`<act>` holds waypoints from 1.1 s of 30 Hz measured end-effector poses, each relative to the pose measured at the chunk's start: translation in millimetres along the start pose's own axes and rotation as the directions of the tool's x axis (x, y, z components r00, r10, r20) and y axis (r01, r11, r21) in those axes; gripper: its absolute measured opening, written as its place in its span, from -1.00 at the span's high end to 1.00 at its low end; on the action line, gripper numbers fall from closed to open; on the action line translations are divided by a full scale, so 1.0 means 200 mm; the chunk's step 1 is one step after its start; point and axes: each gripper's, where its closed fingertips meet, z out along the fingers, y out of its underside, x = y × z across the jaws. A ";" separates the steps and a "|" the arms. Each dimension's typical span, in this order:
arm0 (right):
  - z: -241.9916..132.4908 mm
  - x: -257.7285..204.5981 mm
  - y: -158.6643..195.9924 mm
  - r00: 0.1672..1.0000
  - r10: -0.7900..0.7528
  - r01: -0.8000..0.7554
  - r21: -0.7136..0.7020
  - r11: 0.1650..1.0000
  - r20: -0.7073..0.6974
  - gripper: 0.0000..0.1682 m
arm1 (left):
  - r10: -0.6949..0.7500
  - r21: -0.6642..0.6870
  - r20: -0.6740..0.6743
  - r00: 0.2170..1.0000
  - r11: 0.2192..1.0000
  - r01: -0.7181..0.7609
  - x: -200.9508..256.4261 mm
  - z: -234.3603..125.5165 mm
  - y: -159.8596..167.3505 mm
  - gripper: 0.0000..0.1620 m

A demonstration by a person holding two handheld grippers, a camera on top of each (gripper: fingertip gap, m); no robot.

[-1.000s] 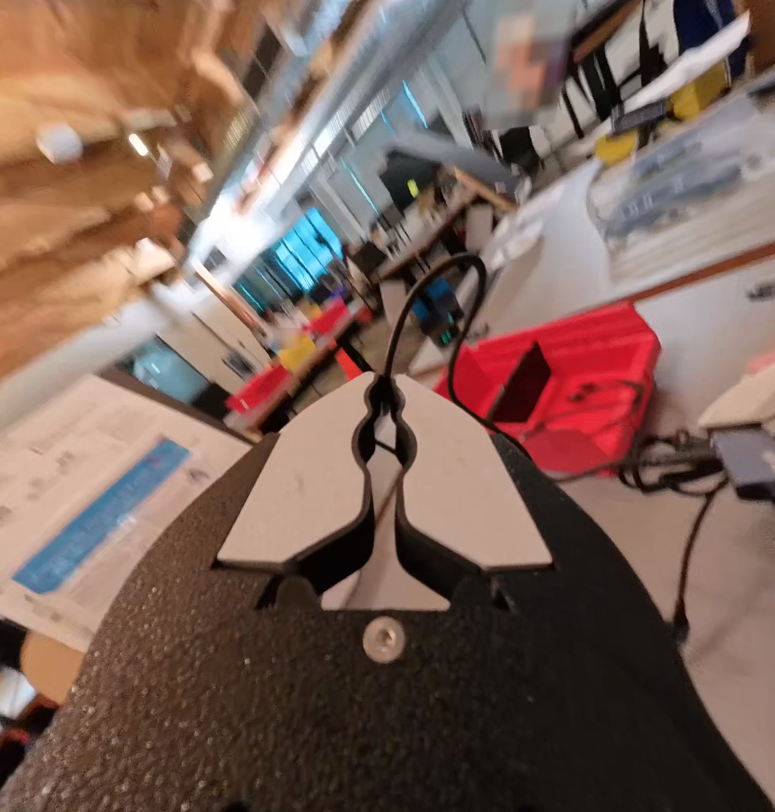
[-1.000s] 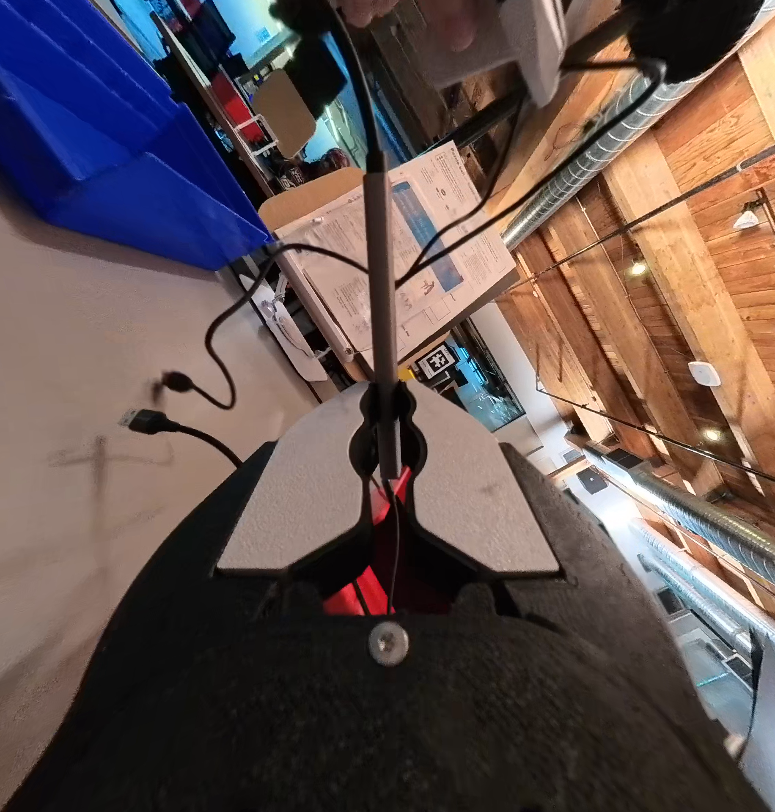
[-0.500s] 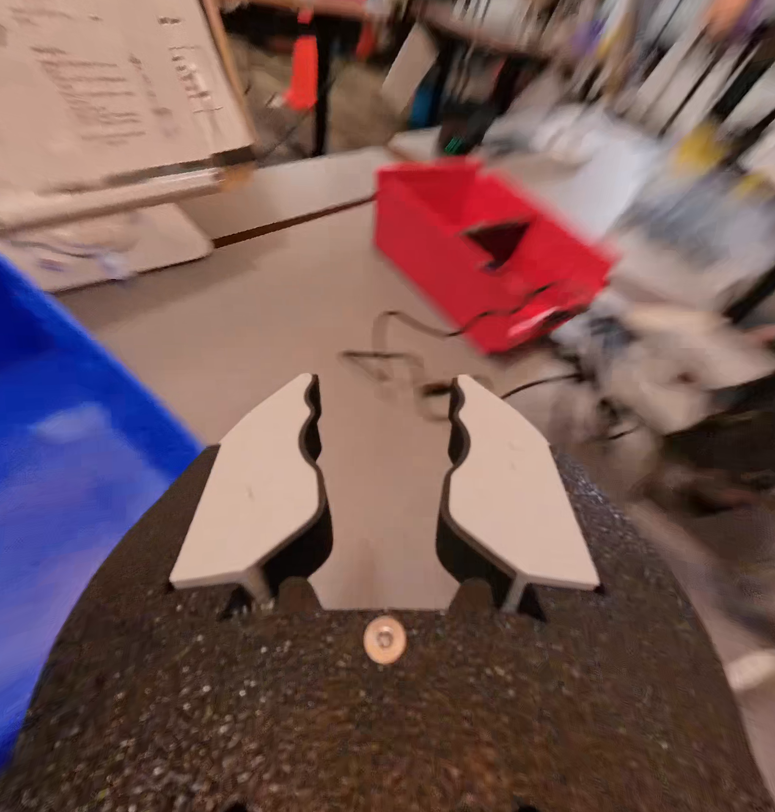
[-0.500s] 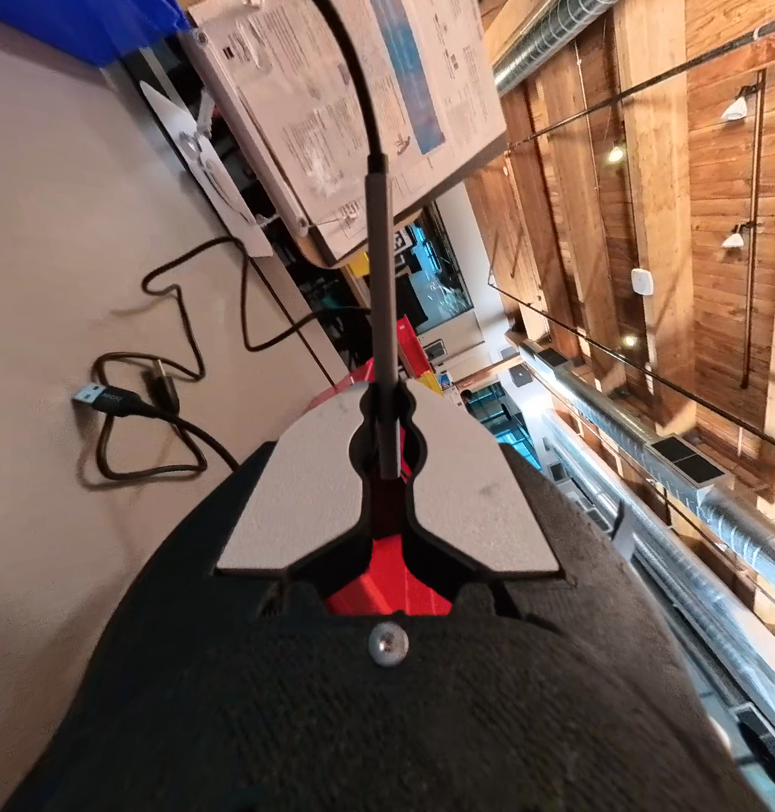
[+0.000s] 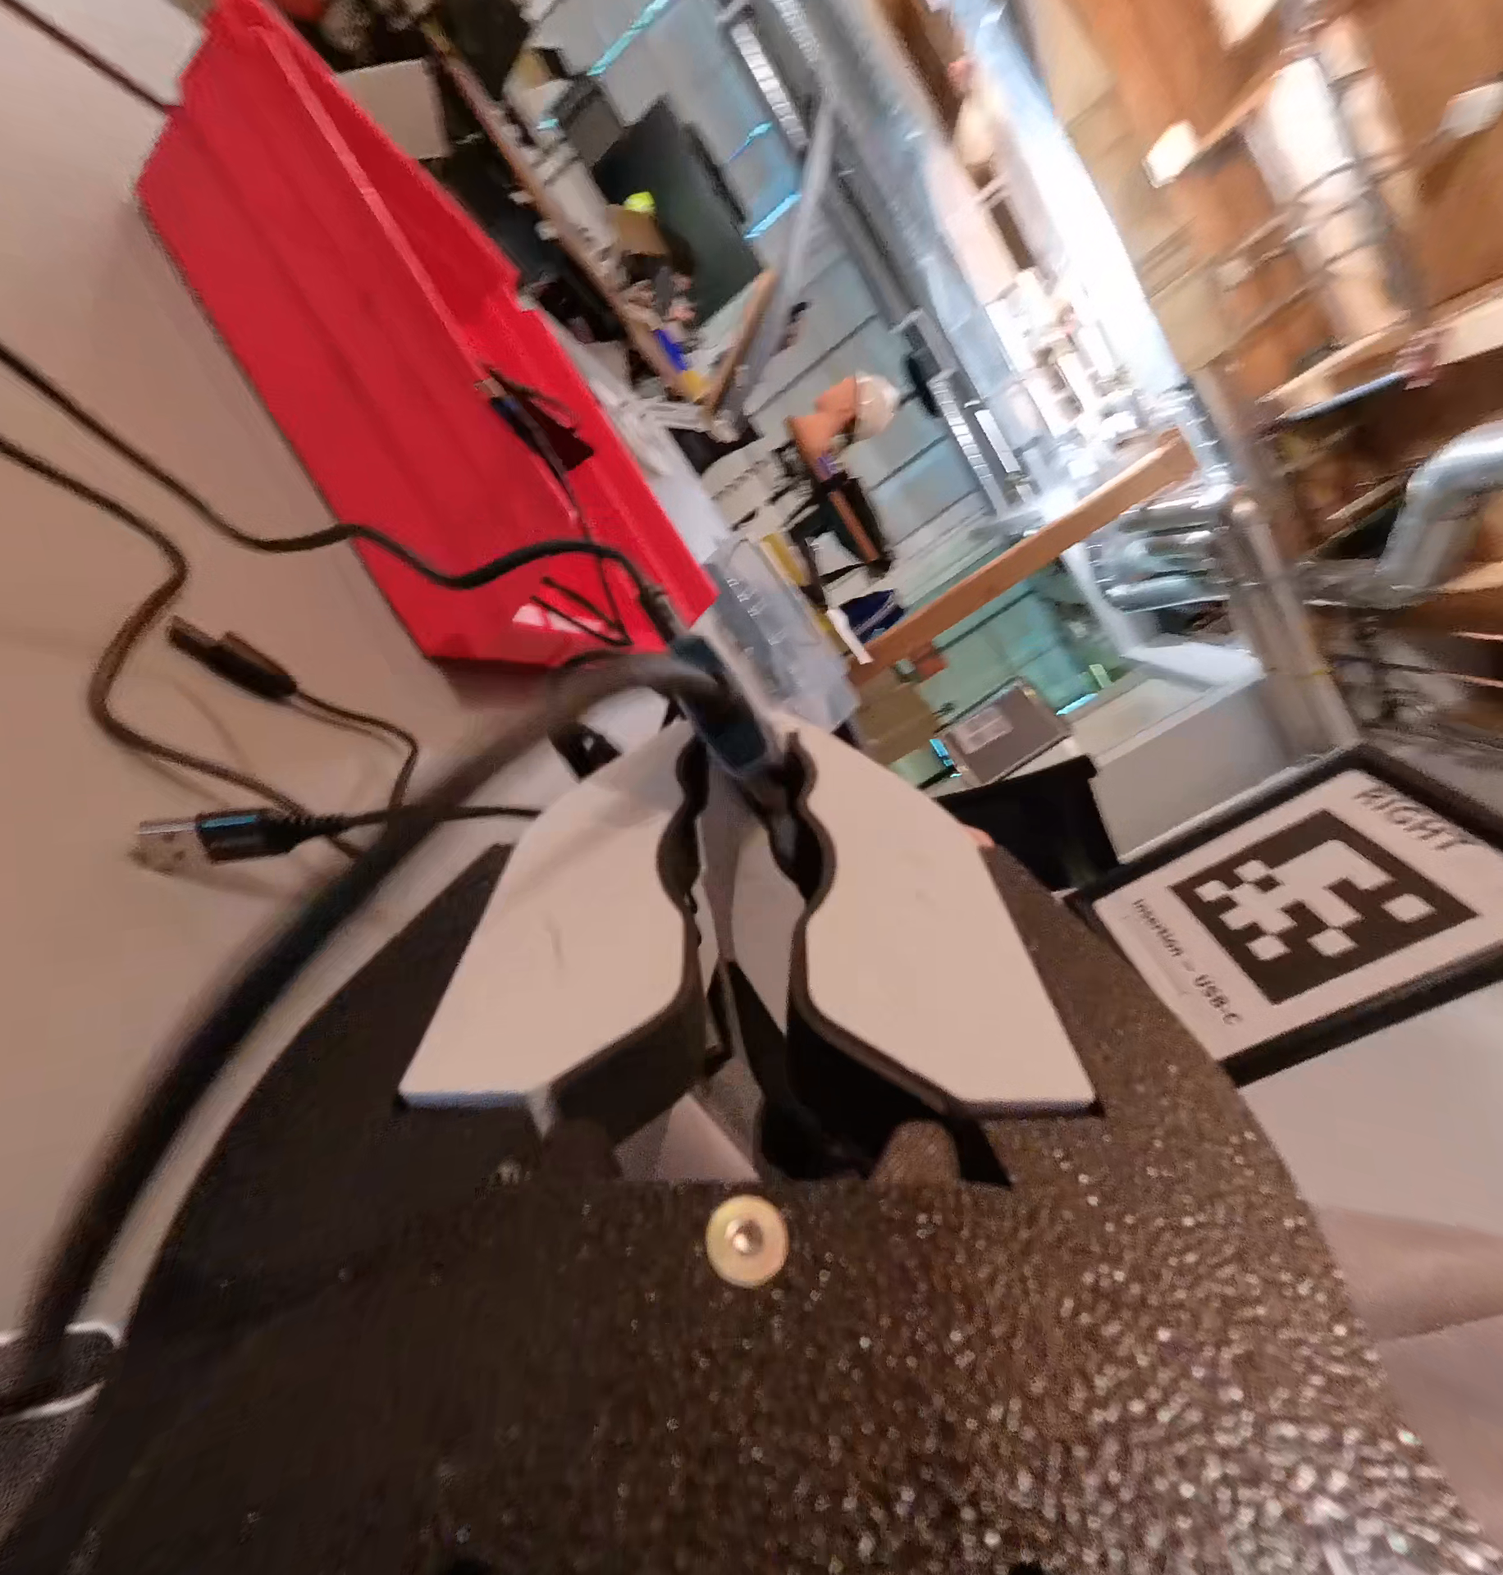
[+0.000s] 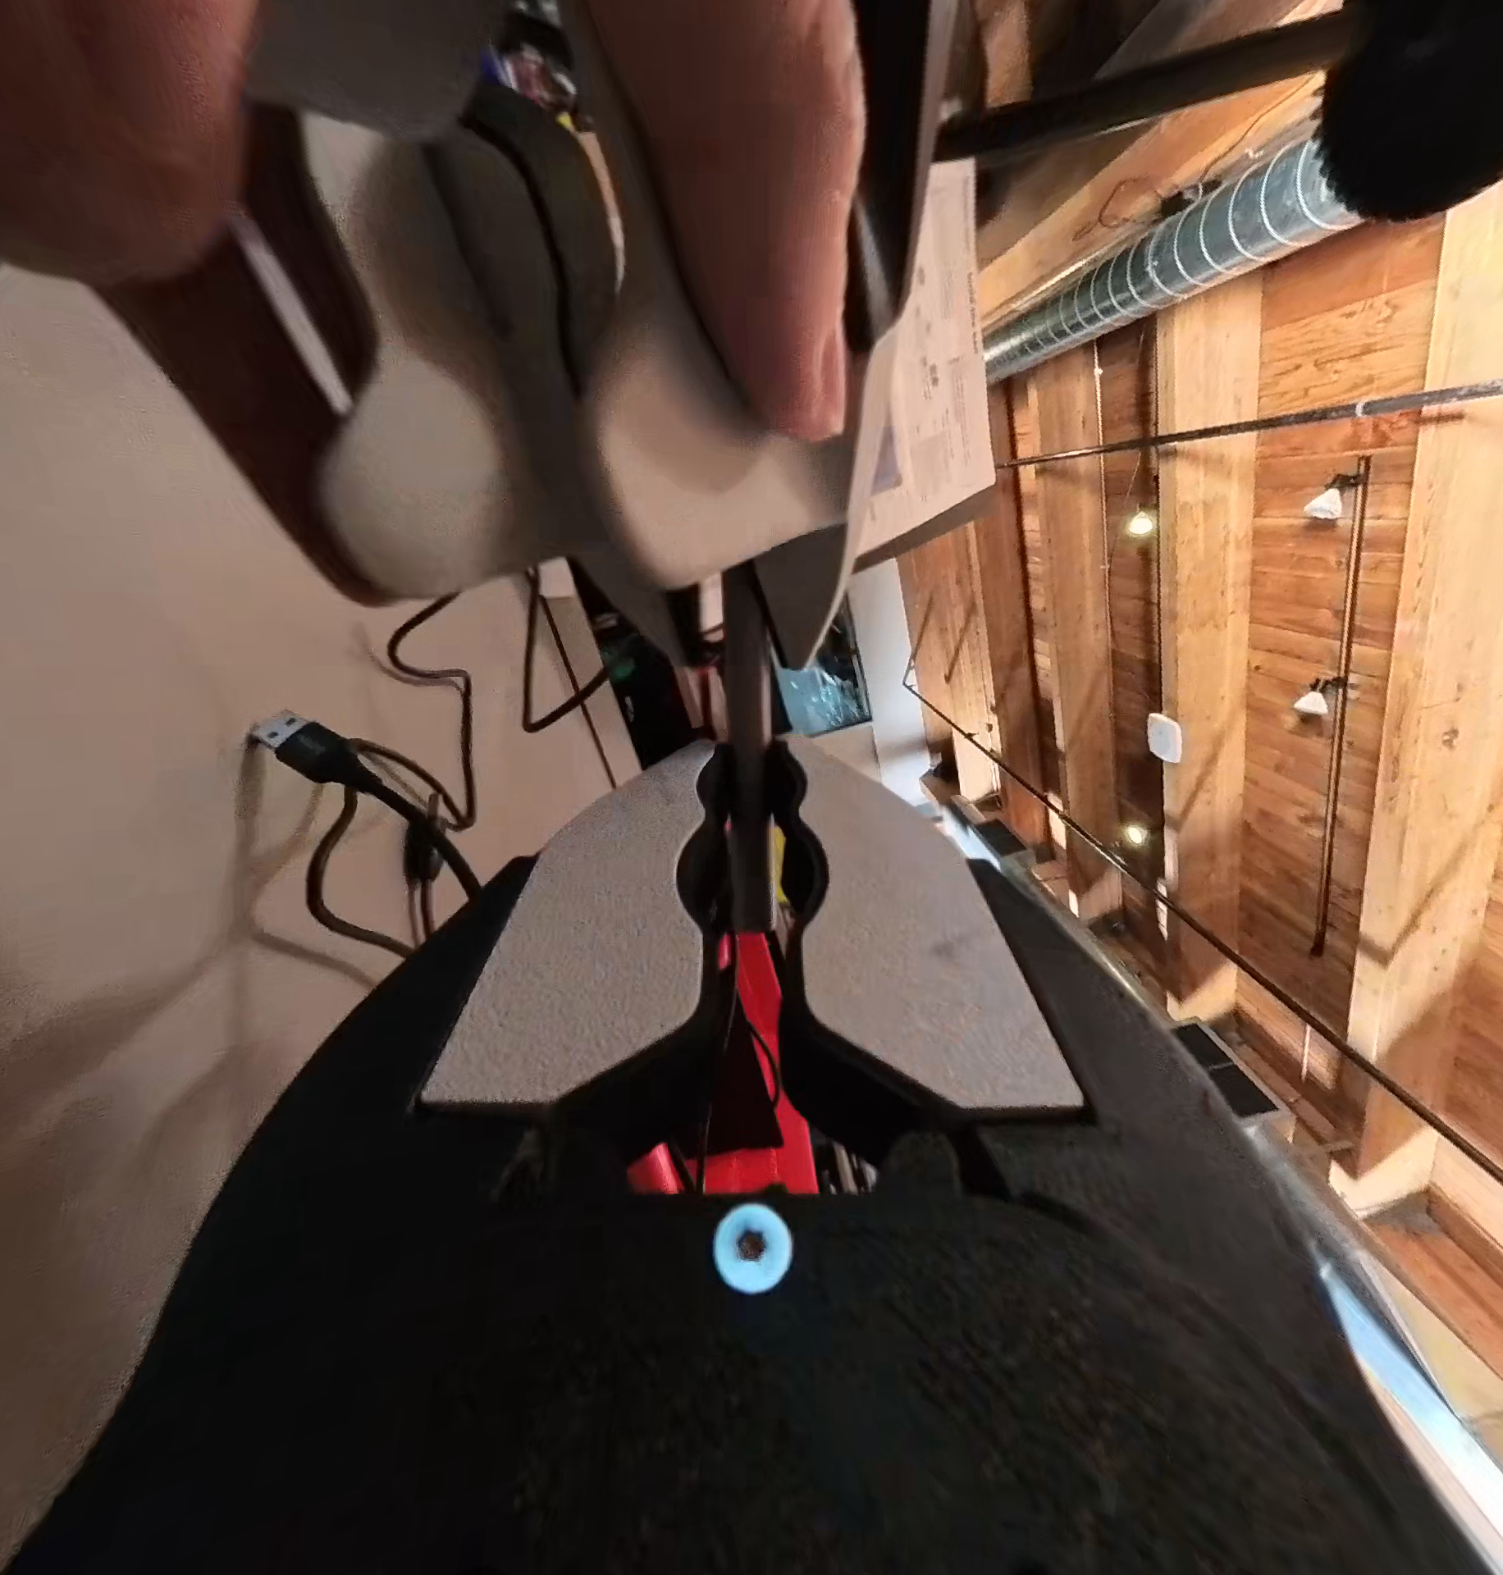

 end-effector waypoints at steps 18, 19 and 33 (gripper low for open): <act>-0.21 -0.14 -0.09 -0.346 0.662 -0.756 -0.615 0.223 0.665 0.72 | -0.097 -0.402 -0.373 0.923 0.913 -0.067 -0.04 -0.09 0.17 0.89; -0.19 -0.14 -0.10 -0.398 0.659 -0.758 -0.633 0.156 0.639 0.84 | -0.097 -0.403 -0.392 0.915 0.912 -0.076 -0.03 -0.09 0.18 0.89; 0.13 -0.03 0.02 -0.848 0.417 -0.530 -0.495 -0.688 0.328 0.92 | 0.555 0.026 -0.051 0.830 0.832 -0.555 -0.14 -0.07 -0.05 0.50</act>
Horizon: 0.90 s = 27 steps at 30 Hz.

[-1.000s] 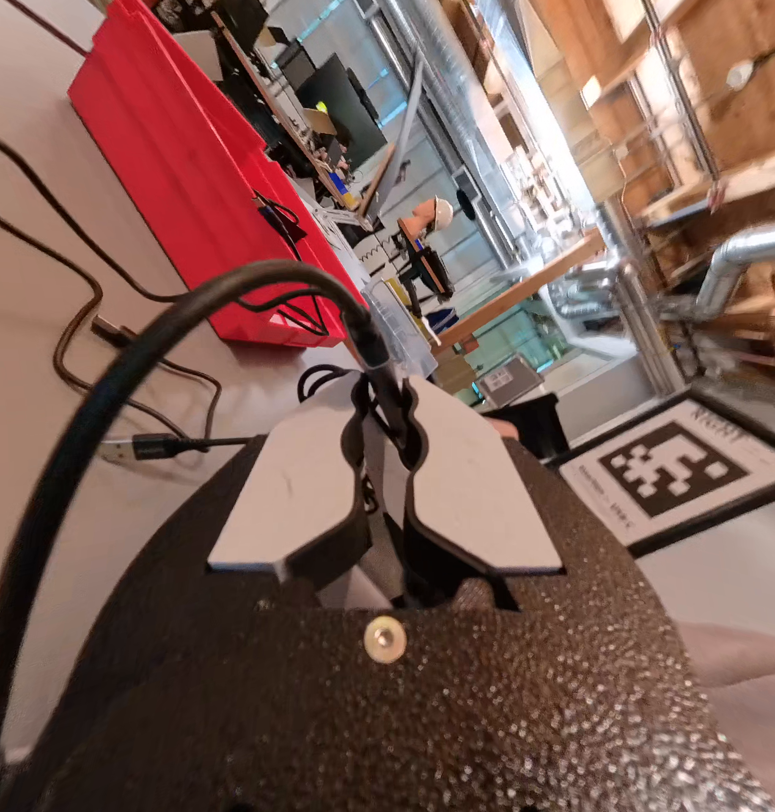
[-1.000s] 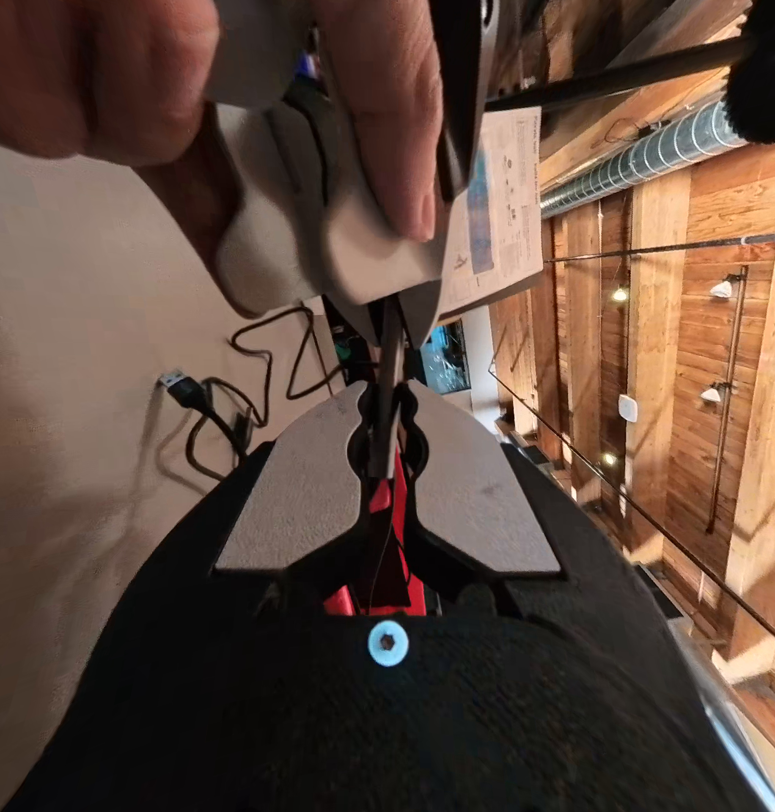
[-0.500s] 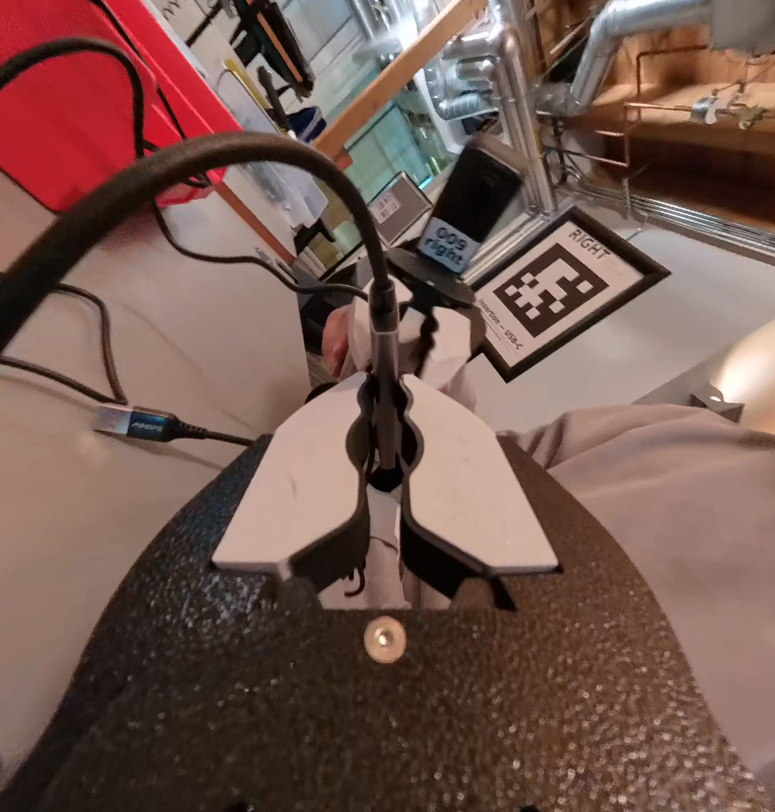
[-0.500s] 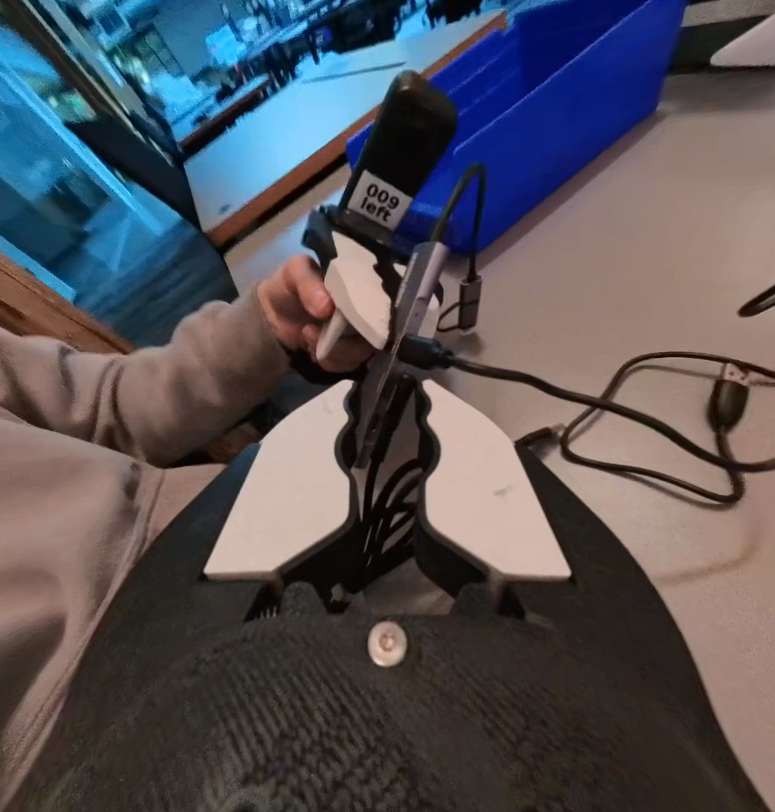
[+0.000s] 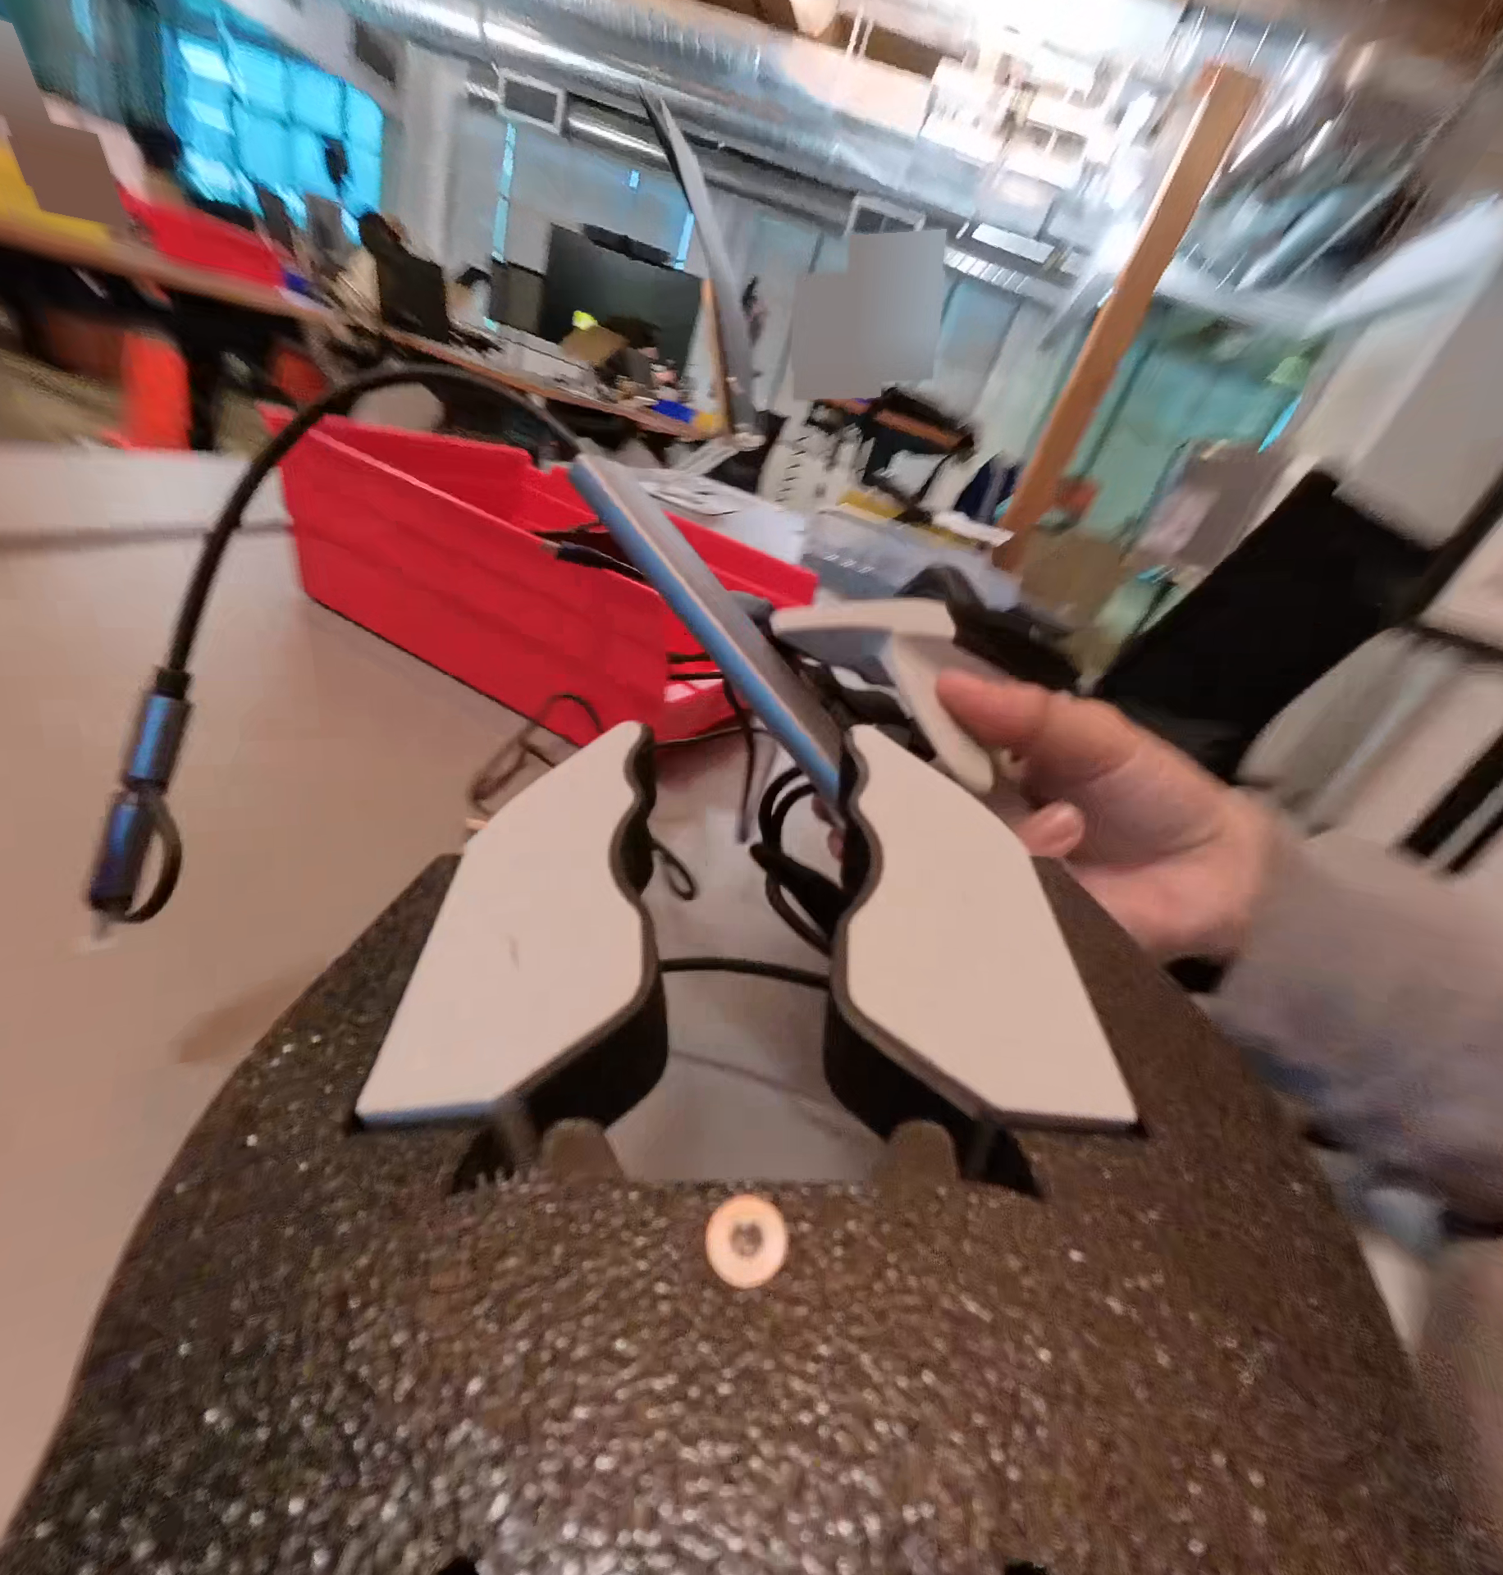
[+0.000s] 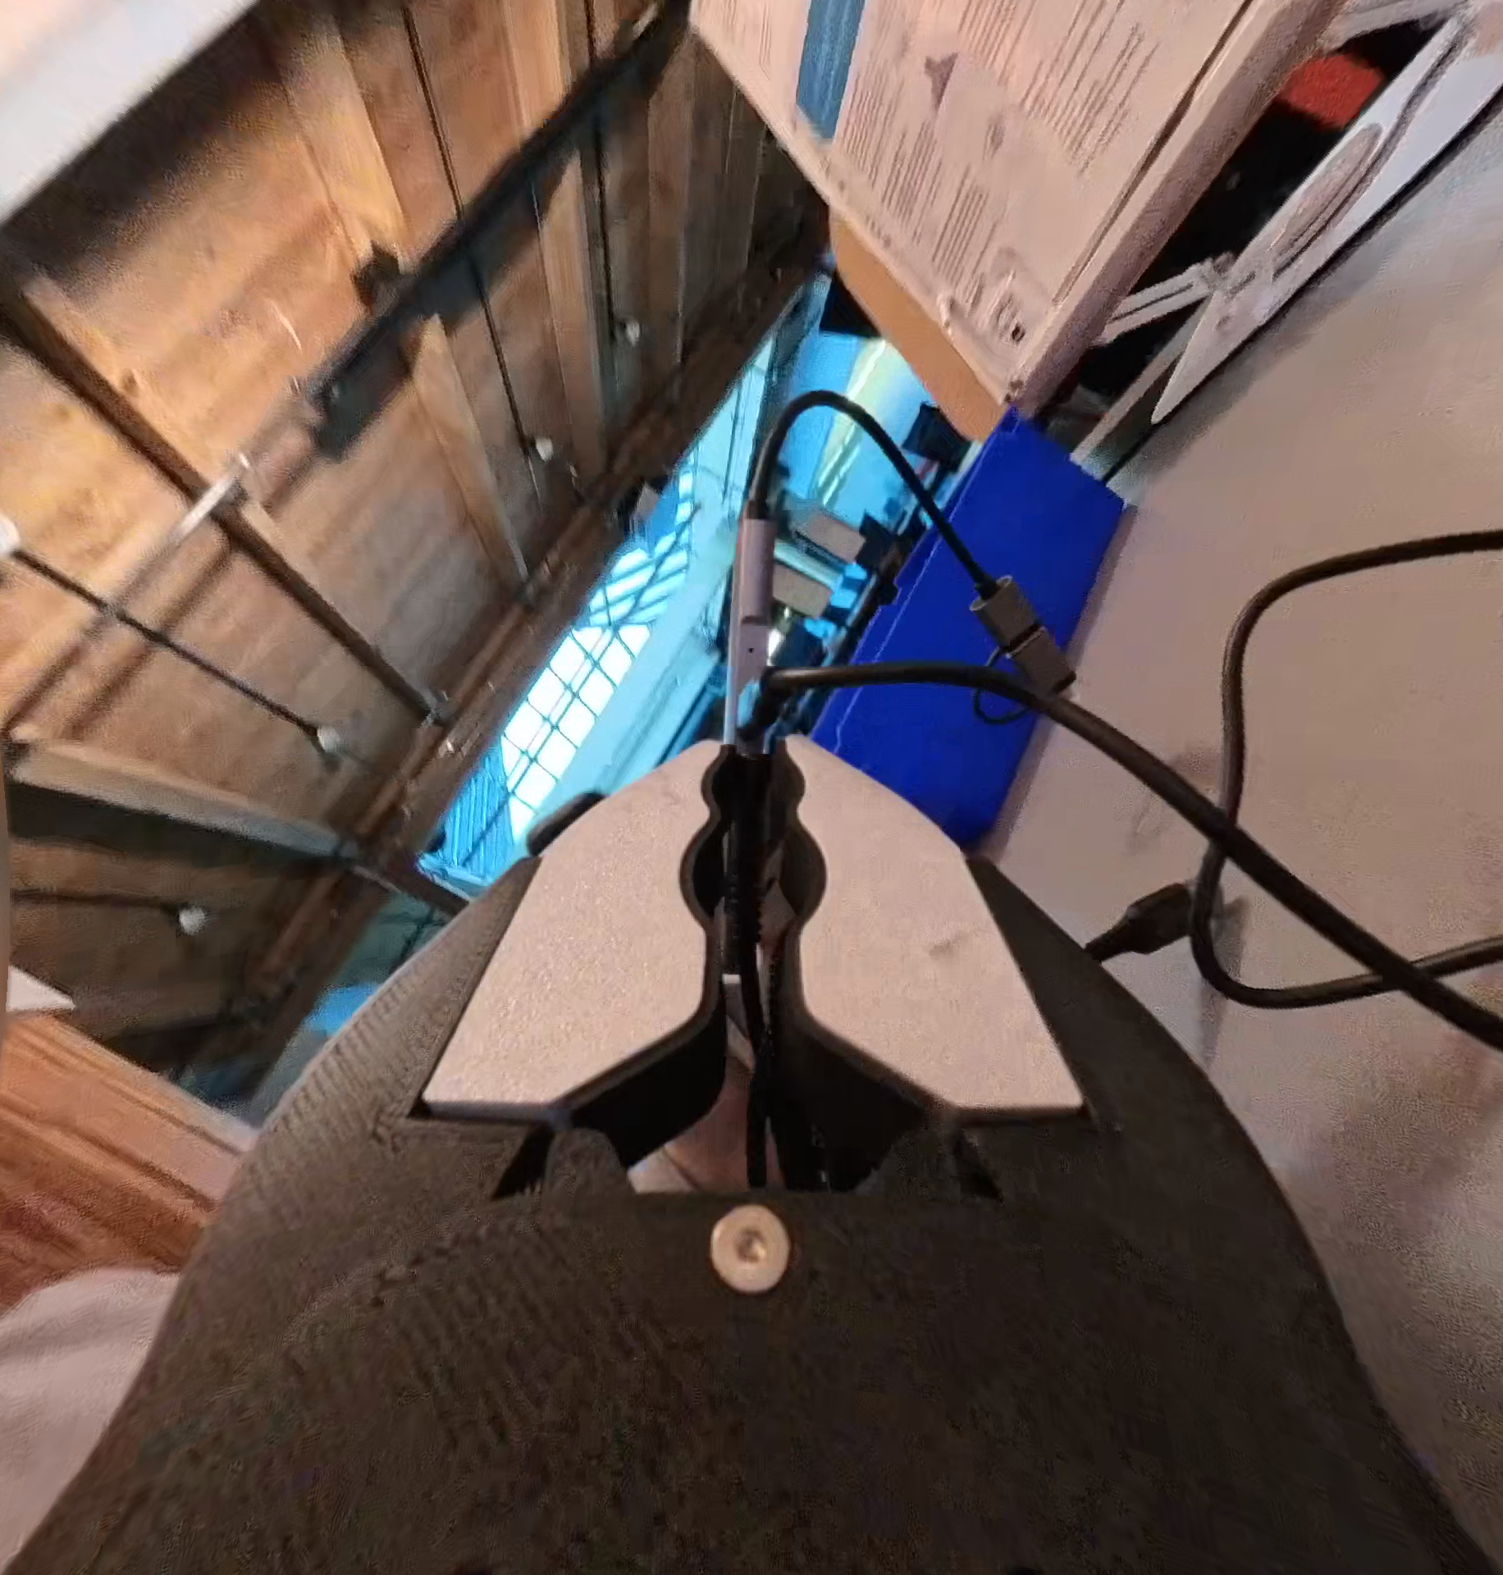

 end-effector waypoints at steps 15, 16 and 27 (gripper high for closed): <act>0.05 -0.02 0.01 0.991 0.132 -0.128 0.186 0.974 -0.013 0.91 | 0.658 -0.143 0.476 0.584 0.713 -0.687 -0.01 -0.04 -0.06 0.74; 0.04 -0.02 0.01 0.990 0.137 -0.133 0.182 0.974 -0.012 0.91 | 0.657 -0.141 0.481 0.580 0.711 -0.689 -0.02 -0.04 -0.06 0.75; 0.04 -0.04 0.07 0.962 0.264 -0.271 0.110 0.956 0.071 0.90 | 0.595 0.055 0.400 0.697 0.743 -0.667 0.00 -0.07 -0.06 0.72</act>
